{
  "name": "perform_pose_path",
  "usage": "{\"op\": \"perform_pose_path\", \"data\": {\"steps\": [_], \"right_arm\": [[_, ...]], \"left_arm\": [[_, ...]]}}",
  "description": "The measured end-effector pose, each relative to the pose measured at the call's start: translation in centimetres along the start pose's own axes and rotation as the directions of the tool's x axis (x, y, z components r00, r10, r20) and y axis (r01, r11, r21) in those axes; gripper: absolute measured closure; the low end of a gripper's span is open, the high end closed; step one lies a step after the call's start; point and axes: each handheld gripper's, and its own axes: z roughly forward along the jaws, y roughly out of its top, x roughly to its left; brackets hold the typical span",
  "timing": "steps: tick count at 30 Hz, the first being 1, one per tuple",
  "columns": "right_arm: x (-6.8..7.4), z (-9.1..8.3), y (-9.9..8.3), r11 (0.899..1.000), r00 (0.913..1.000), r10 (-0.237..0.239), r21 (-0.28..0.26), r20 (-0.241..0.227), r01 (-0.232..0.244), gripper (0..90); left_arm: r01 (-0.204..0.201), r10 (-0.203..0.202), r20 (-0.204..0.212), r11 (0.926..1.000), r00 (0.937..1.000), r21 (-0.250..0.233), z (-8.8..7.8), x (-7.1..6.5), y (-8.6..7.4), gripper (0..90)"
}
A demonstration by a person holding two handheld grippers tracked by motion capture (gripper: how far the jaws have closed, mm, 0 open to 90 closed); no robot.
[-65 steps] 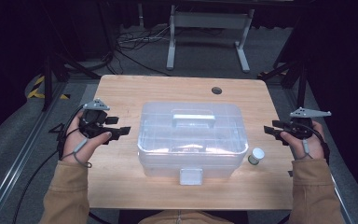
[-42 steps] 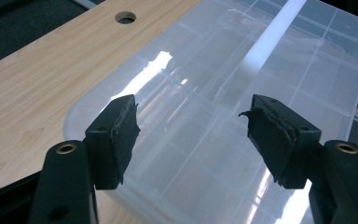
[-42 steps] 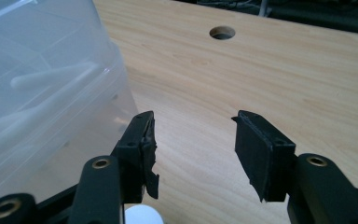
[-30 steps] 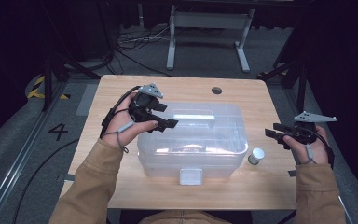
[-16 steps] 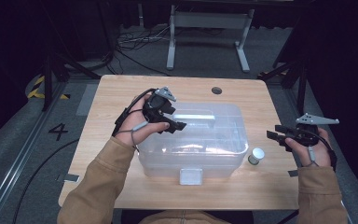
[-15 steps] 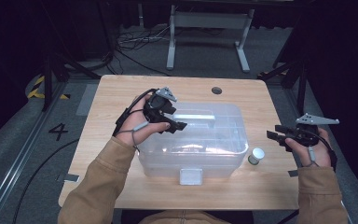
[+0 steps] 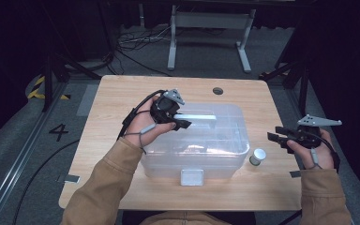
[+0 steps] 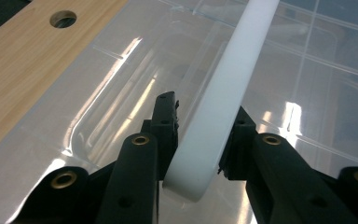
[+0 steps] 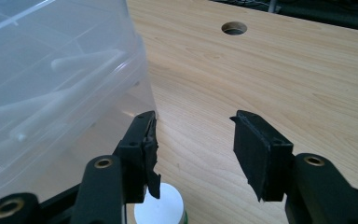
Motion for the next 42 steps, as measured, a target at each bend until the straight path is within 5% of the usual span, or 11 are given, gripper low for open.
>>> {"op": "perform_pose_path", "data": {"steps": [7,16,18,19,22,28,42], "right_arm": [[0.7,-0.6,0.0,1.000,0.9988,-0.009,0.025,-0.049,0.010,66.1],[2.8,-1.8,0.3,0.998,0.9877,-0.063,0.017,-0.143,0.067,87.1],[3.5,-1.9,0.3,0.995,0.9754,-0.093,0.015,-0.200,0.098,85.7],[3.9,-1.9,0.2,0.991,0.9554,-0.128,0.004,-0.266,0.134,85.0],[4.9,-1.5,0.1,0.983,0.9197,-0.165,0.015,-0.356,0.183,86.8],[5.5,-0.2,-0.1,0.979,0.9100,-0.164,0.051,-0.381,0.197,90.0],[6.9,1.1,0.2,0.969,0.8878,-0.202,0.044,-0.413,0.241,90.0]], "left_arm": [[-0.004,0.005,-0.033,1.0000,0.9994,0.007,-0.5,0.3,0.7,73.4],[0.011,-0.010,-0.023,0.9990,0.9997,0.043,-0.9,1.3,2.0,73.1],[0.035,-0.035,0.000,0.9981,0.9994,0.050,-0.9,1.8,2.4,72.9],[0.038,-0.039,0.006,0.9978,0.9992,0.054,-1.0,1.9,2.5,72.4],[0.040,-0.040,0.001,0.9970,0.9992,0.067,-1.1,2.2,3.0,72.1],[0.051,-0.051,0.002,0.9963,0.9987,0.069,-1.2,2.7,3.5,71.7],[0.052,-0.052,0.005,0.9965,0.9986,0.066,-1.5,2.6,3.8,70.3]]}}
